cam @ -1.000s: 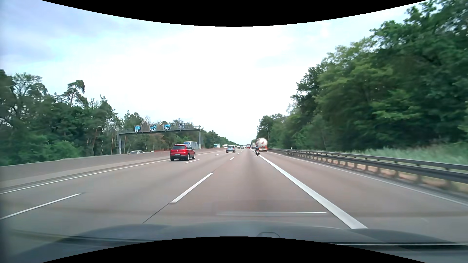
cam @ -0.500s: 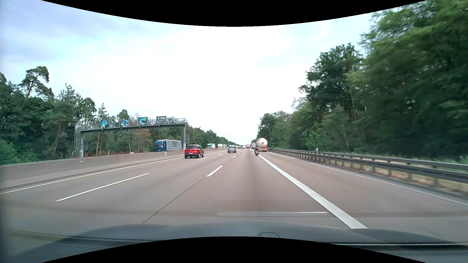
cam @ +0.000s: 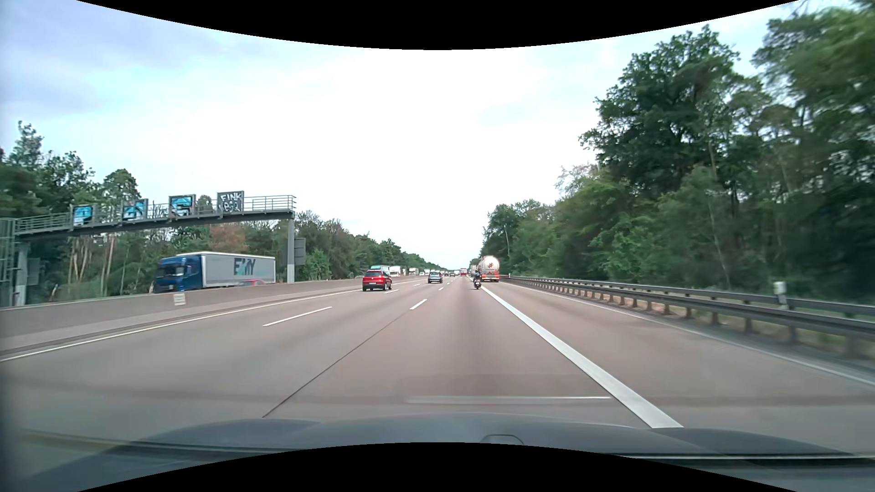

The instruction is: Follow the waypoints while adhering to traffic rules and regulations

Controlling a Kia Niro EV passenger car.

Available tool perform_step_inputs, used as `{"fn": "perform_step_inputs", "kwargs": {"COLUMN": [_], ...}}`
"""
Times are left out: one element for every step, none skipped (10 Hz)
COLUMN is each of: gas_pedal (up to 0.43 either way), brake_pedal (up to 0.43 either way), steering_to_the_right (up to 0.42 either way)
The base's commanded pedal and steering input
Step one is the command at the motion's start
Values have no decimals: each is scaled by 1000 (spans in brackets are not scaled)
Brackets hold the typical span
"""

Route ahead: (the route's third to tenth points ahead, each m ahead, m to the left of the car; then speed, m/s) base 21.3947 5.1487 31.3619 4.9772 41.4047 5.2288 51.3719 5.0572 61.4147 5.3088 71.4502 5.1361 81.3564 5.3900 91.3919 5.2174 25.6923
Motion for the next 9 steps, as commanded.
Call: {"fn": "perform_step_inputs", "kwargs": {"gas_pedal": [189, 189, 189, 189, 189, 189, 189, 189, 189], "brake_pedal": [0, 0, 0, 0, 0, 0, 0, 0, 0], "steering_to_the_right": [-5, -5, -5, -5, -5, -5, -5, -5, -5]}}
